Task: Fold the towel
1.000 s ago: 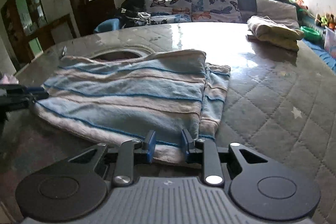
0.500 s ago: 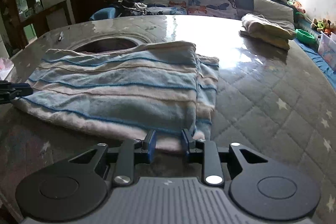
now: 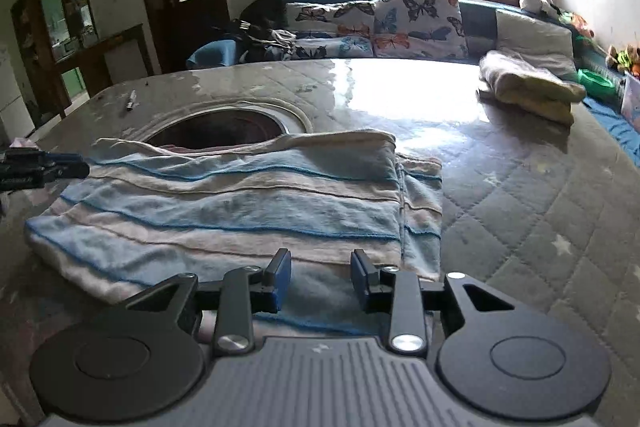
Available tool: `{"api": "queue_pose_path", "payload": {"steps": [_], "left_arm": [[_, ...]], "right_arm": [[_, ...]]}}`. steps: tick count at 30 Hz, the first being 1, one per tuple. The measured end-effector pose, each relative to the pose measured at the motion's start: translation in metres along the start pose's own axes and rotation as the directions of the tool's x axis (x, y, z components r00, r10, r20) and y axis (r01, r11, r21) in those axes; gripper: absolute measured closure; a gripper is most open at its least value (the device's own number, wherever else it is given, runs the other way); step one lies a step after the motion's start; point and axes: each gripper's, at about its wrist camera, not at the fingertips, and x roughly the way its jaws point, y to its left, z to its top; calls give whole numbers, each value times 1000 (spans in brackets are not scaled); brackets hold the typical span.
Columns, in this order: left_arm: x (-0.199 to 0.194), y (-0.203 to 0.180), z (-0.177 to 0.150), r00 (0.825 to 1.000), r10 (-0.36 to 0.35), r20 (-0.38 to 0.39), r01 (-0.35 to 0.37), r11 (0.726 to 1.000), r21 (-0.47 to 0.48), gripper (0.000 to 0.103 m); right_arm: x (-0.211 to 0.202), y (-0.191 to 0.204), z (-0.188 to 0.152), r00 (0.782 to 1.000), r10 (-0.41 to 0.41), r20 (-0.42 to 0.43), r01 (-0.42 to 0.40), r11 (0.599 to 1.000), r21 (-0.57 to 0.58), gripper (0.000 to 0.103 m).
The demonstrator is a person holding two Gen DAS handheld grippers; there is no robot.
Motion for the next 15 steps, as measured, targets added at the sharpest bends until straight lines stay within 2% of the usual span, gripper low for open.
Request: {"api": "queue_pose_path", "payload": {"steps": [4, 7, 12, 15], "left_arm": [[27, 19, 2, 997, 31, -77, -33, 999, -19, 71], [27, 23, 6, 997, 23, -77, -24, 1000, -8, 70], [27, 12, 19, 999, -3, -37, 3, 1000, 5, 70], [39, 3, 24, 999, -10, -51, 12, 1000, 21, 70]], "right_arm": [[4, -11, -6, 1000, -15, -26, 16, 999, 33, 71], [1, -18, -1, 999, -31, -34, 32, 999, 34, 71], [23, -12, 37, 1000, 4, 8, -4, 1000, 8, 71], [46, -3, 61, 999, 43, 29, -42, 999, -8, 71]]}}
